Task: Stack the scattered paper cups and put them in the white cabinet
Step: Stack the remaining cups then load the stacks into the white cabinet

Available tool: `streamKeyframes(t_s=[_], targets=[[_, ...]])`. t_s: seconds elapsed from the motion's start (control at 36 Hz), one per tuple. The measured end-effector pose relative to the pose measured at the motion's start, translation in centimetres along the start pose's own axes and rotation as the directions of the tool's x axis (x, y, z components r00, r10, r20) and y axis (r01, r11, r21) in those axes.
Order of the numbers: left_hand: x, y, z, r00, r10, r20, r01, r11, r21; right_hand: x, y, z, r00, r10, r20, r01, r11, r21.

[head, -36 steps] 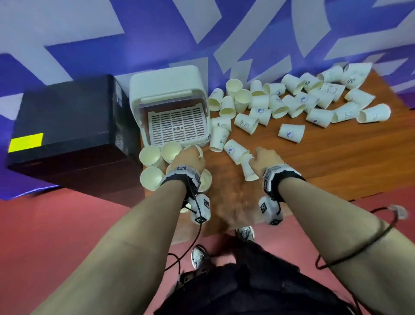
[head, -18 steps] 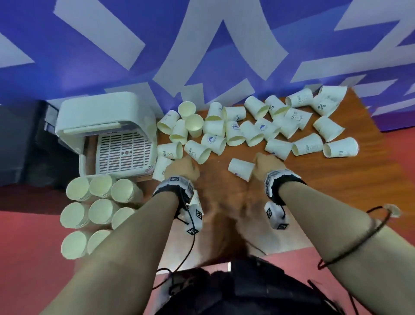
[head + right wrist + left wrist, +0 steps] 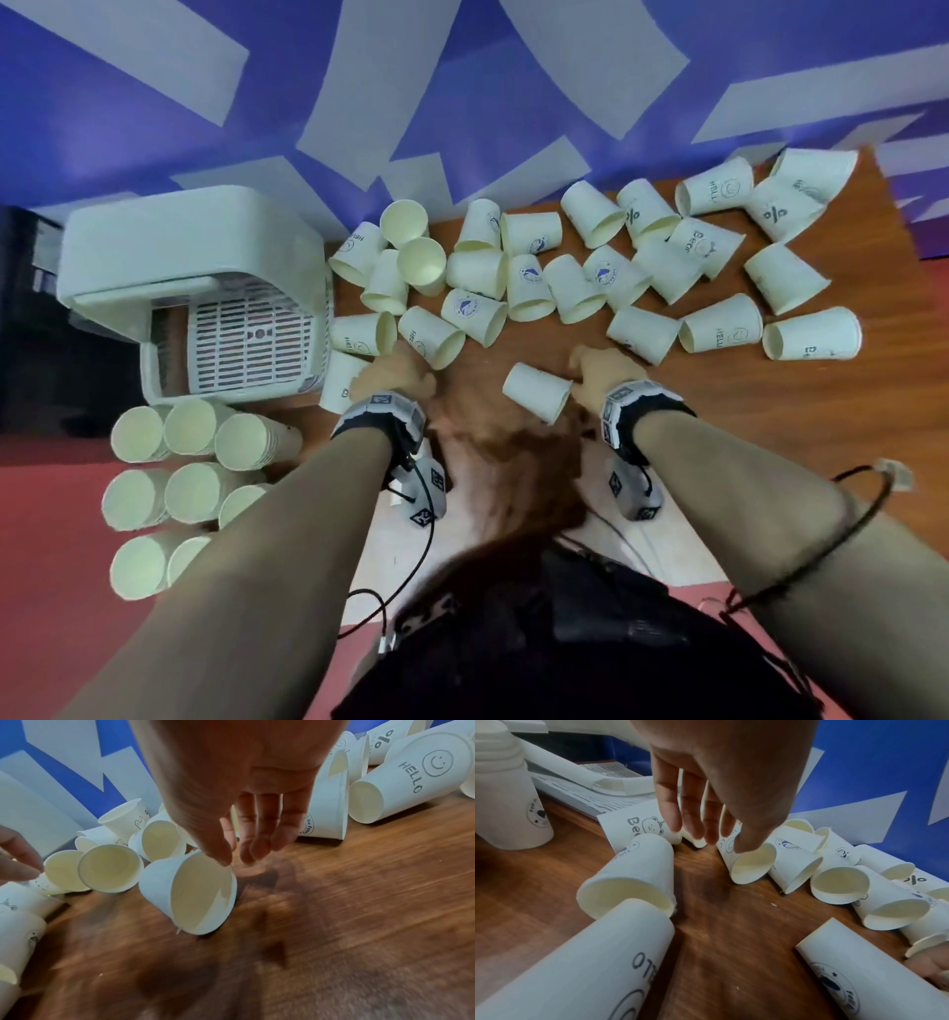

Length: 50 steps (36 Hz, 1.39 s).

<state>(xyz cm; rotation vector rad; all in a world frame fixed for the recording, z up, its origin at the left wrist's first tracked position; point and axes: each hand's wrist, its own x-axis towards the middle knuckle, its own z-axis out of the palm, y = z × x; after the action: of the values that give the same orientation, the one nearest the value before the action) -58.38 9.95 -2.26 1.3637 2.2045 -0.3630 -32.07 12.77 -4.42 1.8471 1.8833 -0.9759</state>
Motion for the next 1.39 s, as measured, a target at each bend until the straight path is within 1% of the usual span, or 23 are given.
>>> streamKeyframes(t_s=[0.06,0.11,0.14,0.17,0.25,0.33,0.47,0.53,0.69,0.81,0.89,1.08,1.25,1.39], targets=[[0.9,0.1,0.3,1.0,0.016,-0.004,-0.016,0.999,-0.032,0.6,-0.5,-0.6,1.0,-0.013,0.008,0.013,1.0,0.001],[1.7,0.4,0.7,0.998,0.06,0.008,-0.06,0.998,-0.004,1.3,-0.8,-1.0,0.999,-0.053,0.003,0.053,0.998,-0.017],[2.0,0.7,0.8,0.998,0.056,0.015,-0.056,0.998,0.005,1.5,-1.1,-1.2,0.997,-0.074,0.009,0.075,0.997,-0.019],[2.3,1.0,0.8,0.999,0.05,-0.004,-0.05,0.999,0.008,2.0,-1.2,-1.3,0.995,-0.1,-0.005,0.099,0.995,-0.022],[3.0,1.5,1.1,1.0,0.008,0.015,-0.009,1.0,0.016,2.8,-1.7,-1.5,0.992,-0.128,-0.008,0.128,0.991,-0.029],[3.5,1.2,1.5,1.0,0.003,-0.004,-0.004,1.0,-0.015,3.4,-1.9,-1.1,0.987,-0.159,-0.037,0.159,0.987,-0.018],[4.1,1.2,1.6,1.0,-0.028,-0.005,0.028,0.999,-0.045,4.6,-1.8,0.5,0.992,-0.119,-0.036,0.12,0.993,0.008],[4.2,1.2,1.6,0.999,-0.038,0.001,0.038,0.998,-0.057,4.8,-1.8,0.7,0.992,-0.128,-0.018,0.128,0.991,0.025],[3.9,1.1,1.3,0.998,-0.057,0.028,0.06,0.994,-0.087,4.9,-1.5,0.8,0.989,-0.148,-0.025,0.148,0.989,0.029],[2.8,0.9,0.6,0.999,-0.048,0.002,0.048,0.996,-0.081,3.9,-1.7,-0.4,0.982,-0.177,-0.06,0.18,0.982,0.048],[1.3,0.5,-0.2,0.999,-0.043,-0.023,0.041,0.996,-0.08,2.7,-1.9,-1.0,0.975,-0.199,-0.096,0.202,0.979,0.025],[-2.1,-0.8,-0.8,0.992,-0.079,-0.095,0.074,0.996,-0.057,-0.9,-2.6,-1.7,0.964,-0.22,-0.152,0.22,0.975,-0.018],[-5.0,-2.7,-0.7,0.987,-0.091,-0.13,0.08,0.993,-0.084,-3.6,-3.4,-0.9,0.959,-0.246,-0.144,0.24,0.969,-0.058],[-7.3,-4.6,-1.2,0.982,-0.112,-0.154,0.096,0.989,-0.108,-5.8,-4.9,-0.8,0.954,-0.257,-0.152,0.256,0.966,-0.029]])
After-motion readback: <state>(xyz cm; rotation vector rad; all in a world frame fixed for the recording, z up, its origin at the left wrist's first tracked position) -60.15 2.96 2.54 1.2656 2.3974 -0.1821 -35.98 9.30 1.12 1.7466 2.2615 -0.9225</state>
